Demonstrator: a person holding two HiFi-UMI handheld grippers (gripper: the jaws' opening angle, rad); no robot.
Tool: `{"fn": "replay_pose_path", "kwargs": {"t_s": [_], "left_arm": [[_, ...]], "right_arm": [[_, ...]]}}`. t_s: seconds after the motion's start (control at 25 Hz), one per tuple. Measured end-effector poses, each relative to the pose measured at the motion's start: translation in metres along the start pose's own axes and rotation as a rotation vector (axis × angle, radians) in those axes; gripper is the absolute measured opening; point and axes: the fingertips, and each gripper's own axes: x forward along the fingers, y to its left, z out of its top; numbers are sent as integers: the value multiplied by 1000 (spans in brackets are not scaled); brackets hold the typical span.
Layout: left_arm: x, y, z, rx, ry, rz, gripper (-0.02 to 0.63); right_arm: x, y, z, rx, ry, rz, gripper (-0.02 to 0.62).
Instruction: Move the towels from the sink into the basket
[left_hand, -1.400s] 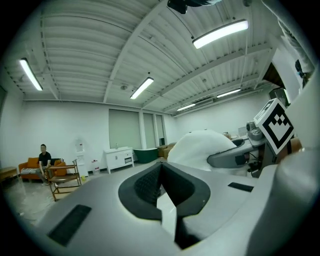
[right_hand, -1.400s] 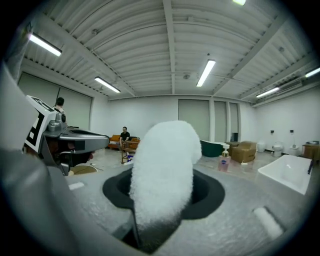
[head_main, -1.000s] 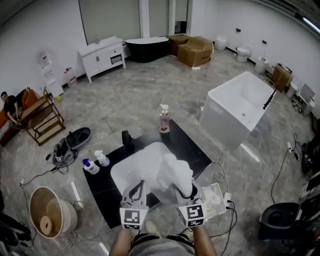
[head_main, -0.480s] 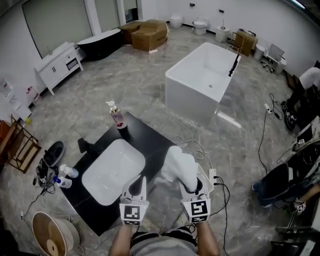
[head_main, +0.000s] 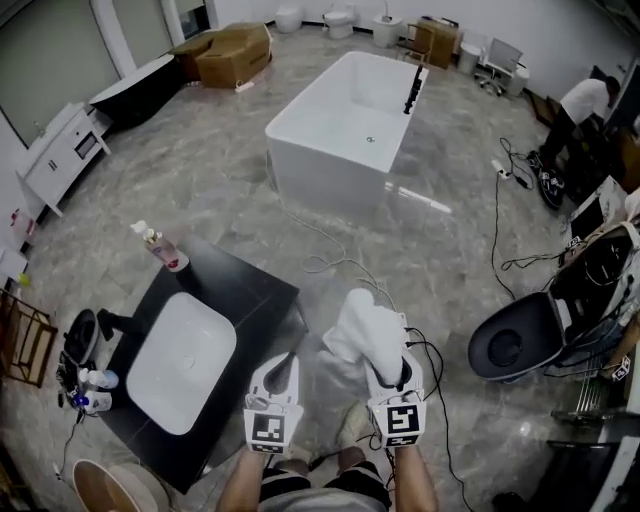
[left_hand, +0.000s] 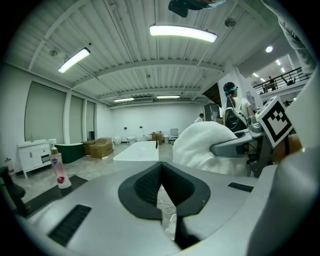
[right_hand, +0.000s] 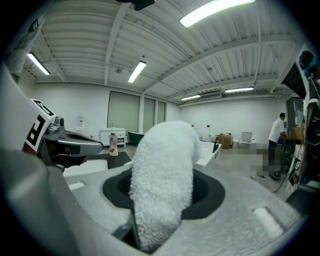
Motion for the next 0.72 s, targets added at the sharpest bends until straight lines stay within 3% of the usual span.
{"fn": "replay_pose_path", "kwargs": {"t_s": [0.28, 0.72], "left_arm": [[81, -52, -40, 14, 39, -96, 9], [187, -89, -155, -36, 117, -124, 9]], "right_arm": [[21, -71, -71, 13, 48, -81, 208], [84, -128, -218, 52, 120, -90, 210]]}}
